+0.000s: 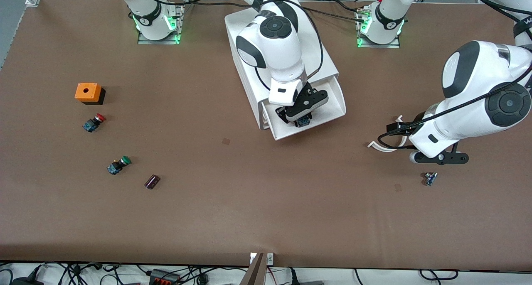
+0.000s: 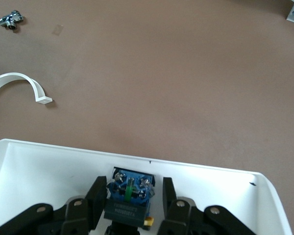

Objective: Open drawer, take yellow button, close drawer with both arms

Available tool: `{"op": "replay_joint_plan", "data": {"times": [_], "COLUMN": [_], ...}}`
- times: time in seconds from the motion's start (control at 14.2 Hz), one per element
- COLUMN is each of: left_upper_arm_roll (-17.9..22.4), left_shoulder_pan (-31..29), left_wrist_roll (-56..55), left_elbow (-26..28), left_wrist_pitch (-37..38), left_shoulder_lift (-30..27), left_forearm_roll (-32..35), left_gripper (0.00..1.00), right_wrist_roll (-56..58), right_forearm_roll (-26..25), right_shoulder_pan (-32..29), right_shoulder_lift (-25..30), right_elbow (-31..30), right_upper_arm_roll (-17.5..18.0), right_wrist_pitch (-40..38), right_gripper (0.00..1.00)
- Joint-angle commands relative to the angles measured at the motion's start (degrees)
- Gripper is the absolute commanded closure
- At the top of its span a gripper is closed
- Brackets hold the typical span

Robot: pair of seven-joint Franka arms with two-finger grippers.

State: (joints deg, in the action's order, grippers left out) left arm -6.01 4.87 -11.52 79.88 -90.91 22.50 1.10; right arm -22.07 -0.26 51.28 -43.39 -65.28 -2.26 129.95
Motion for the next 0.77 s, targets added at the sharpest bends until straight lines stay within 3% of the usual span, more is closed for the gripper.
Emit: {"op": "replay_joint_plan", "data": {"times": [0.0,0.14,0.42,0.56,0.7], "left_upper_arm_roll": [-0.05,-0.05,-0.23,-0.4,-0.06], "left_shoulder_pan": [0.06,0.14,0.06,-0.03,-0.73], "left_wrist_roll": [-0.61,-1.65,-5.0,-5.0,-5.09], "left_elbow": [-1.92,-1.92,-1.92,-1.92,-1.75], "left_wrist_pitch": [1.08,0.99,1.08,1.17,2.05], "left_shoulder_lift": [0.96,0.96,0.88,0.88,0.88], "left_forearm_roll": [-0.04,-0.04,-2.67,-3.46,-10.38], "left_gripper": [0.0,0.0,0.0,0.0,0.0], "right_wrist_roll": [-1.13,-1.05,-1.05,-1.13,-1.13], "right_forearm_roll": [-0.88,-0.88,-0.79,-0.79,-0.71], "right_shoulder_pan": [0.22,0.22,0.22,0.22,0.22], "right_shoulder_lift": [-1.34,-1.61,-1.52,-1.61,-1.43], "right_elbow": [2.18,2.26,2.79,3.67,4.89], "right_upper_arm_roll": [-0.2,-0.2,-0.11,-0.11,-0.11], "right_wrist_pitch": [-0.76,-0.67,-0.93,-1.19,-1.28], "right_gripper": [0.46,0.47,1.0,1.0,1.0]}}
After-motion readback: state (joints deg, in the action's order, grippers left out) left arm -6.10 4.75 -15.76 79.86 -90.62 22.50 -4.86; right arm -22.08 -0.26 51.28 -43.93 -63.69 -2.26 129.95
